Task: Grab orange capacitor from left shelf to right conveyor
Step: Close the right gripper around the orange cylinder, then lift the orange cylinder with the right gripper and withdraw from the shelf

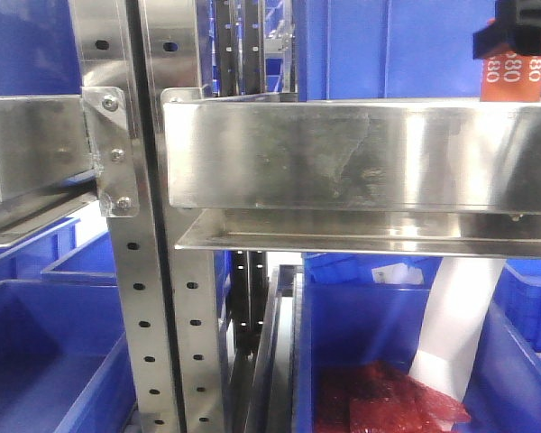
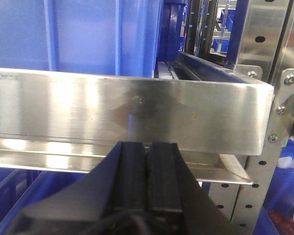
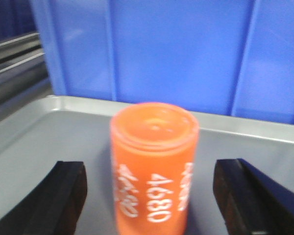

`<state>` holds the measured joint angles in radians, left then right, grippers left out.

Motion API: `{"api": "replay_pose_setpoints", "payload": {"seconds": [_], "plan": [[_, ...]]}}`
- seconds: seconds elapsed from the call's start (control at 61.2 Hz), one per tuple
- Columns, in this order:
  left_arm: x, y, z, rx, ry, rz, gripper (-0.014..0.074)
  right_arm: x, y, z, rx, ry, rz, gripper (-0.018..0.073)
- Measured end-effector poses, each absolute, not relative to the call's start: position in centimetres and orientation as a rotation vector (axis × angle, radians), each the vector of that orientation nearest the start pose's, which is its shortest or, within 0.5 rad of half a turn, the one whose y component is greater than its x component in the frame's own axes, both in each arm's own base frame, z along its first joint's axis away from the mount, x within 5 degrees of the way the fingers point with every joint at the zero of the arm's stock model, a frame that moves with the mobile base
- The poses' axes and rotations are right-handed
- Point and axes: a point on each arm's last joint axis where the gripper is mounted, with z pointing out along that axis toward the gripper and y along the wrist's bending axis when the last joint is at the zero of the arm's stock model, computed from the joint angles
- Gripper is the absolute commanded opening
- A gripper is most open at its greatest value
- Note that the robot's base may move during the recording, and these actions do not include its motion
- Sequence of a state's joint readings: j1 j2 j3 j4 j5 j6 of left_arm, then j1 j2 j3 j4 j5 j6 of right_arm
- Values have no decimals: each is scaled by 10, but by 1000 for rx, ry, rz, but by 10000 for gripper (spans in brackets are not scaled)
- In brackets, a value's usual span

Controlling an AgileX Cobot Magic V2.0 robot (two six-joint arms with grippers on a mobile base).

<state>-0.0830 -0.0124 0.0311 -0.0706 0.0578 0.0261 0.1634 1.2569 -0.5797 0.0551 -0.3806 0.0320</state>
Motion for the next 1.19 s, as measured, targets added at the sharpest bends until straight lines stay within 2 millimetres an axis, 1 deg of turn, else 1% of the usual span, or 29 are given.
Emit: {"api": "replay_pose_setpoints", "payload": {"seconds": [0.163,0.343,0.637,0.703,0.817,0.883,0.981,1.013,1.095,1.193], "plan": [[57,-5,198,33,1561,-104,-127,261,41,261,-49,1756,162,624],[57,-5,198,33,1561,-104,-127,270,42,250,-1,1771,198,624],[57,-5,198,33,1561,-104,-127,293,46,240,12,1788,205,614],[57,-5,198,33,1561,-104,-127,296,46,239,12,1790,205,564],[57,-5,198,33,1561,-104,-127,298,47,239,12,1792,205,391],[57,-5,198,33,1561,-104,-127,298,47,239,12,1792,205,258],[57,-5,198,33,1561,-104,-127,298,47,239,12,1792,205,142],[57,-5,198,33,1561,-104,-127,298,47,239,10,1792,204,128],[57,-5,198,33,1561,-104,-127,296,47,241,-7,1792,202,127],[57,-5,198,33,1561,-104,-127,289,47,253,-24,1778,202,127]]}}
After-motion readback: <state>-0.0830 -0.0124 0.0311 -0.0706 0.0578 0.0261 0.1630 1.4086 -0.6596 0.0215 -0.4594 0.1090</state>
